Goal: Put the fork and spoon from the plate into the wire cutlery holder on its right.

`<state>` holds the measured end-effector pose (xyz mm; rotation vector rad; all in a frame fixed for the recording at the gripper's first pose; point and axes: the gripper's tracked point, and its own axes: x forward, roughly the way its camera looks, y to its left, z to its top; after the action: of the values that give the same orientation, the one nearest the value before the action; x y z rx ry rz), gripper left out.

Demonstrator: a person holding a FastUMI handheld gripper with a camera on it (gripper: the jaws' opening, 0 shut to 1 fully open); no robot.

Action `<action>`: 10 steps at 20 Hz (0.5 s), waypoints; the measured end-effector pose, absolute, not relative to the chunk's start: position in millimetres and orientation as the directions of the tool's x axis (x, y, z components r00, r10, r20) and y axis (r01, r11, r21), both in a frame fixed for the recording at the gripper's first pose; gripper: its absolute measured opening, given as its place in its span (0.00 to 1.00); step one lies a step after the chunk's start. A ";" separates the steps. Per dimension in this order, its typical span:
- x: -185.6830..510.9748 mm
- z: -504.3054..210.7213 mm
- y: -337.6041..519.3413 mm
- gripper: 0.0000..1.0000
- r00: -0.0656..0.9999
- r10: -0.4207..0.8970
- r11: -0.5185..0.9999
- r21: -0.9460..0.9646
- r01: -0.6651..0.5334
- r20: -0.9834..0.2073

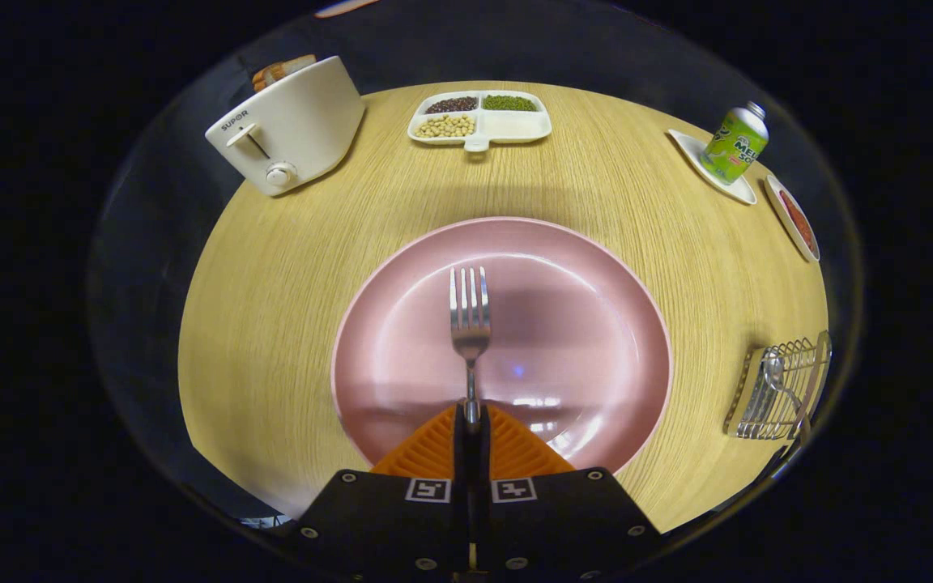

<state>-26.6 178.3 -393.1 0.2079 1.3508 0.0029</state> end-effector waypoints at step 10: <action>-33.1 -323.1 107.2 0.03 0.369 0.096 0.967 0.175 0.184 -0.924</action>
<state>-33.1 107.2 -323.1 0.2668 1.1953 -0.0573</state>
